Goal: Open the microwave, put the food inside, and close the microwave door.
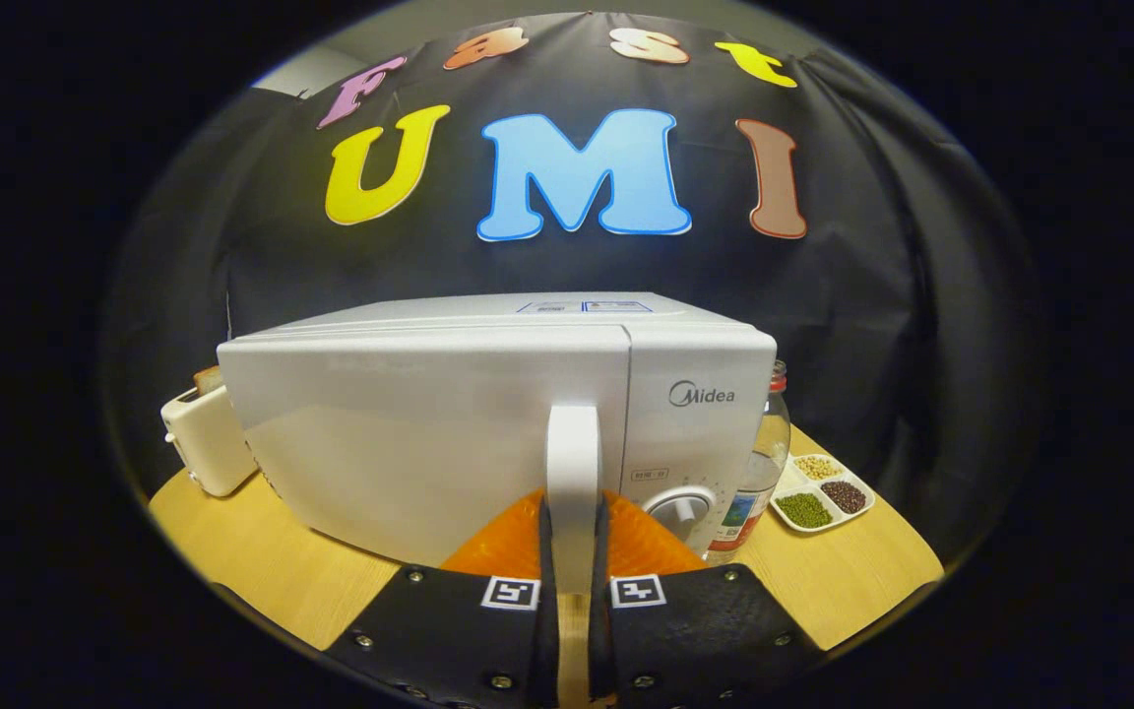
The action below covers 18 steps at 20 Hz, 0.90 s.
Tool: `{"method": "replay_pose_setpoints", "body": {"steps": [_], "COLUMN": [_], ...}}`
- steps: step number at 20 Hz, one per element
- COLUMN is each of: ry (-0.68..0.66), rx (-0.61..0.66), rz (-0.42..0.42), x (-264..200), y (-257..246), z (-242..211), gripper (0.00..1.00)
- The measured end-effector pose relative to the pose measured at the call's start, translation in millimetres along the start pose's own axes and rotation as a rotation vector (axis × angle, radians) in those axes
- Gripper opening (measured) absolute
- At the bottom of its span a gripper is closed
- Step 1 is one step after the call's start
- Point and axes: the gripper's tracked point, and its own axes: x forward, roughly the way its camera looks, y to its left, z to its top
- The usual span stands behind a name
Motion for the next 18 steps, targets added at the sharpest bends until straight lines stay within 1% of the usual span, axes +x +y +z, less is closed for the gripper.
{"method": "replay_pose_setpoints", "body": {"steps": [2,3,4,5,8,16,17,18], "ry": [-0.002,-0.008,-0.014,-0.019,-0.017,-0.018,-0.011,-0.031], "rx": [-0.002,-0.027,-0.061,-0.075,-0.054,-0.095,-0.096,-0.118], "rz": [0.02,0.013,0.0,-0.007,-0.005,-0.021,-0.018,-0.015], "x": [-1,-1,0,-2,-2,-2,-11,-19], "y": [1,1,0,0,0,0,2,5], "z": [0,-1,0,0,0,1,-2,-6], "gripper": [0.12,0.12,0.05,0.05,0.05,0.05,0.05,0.05]}}
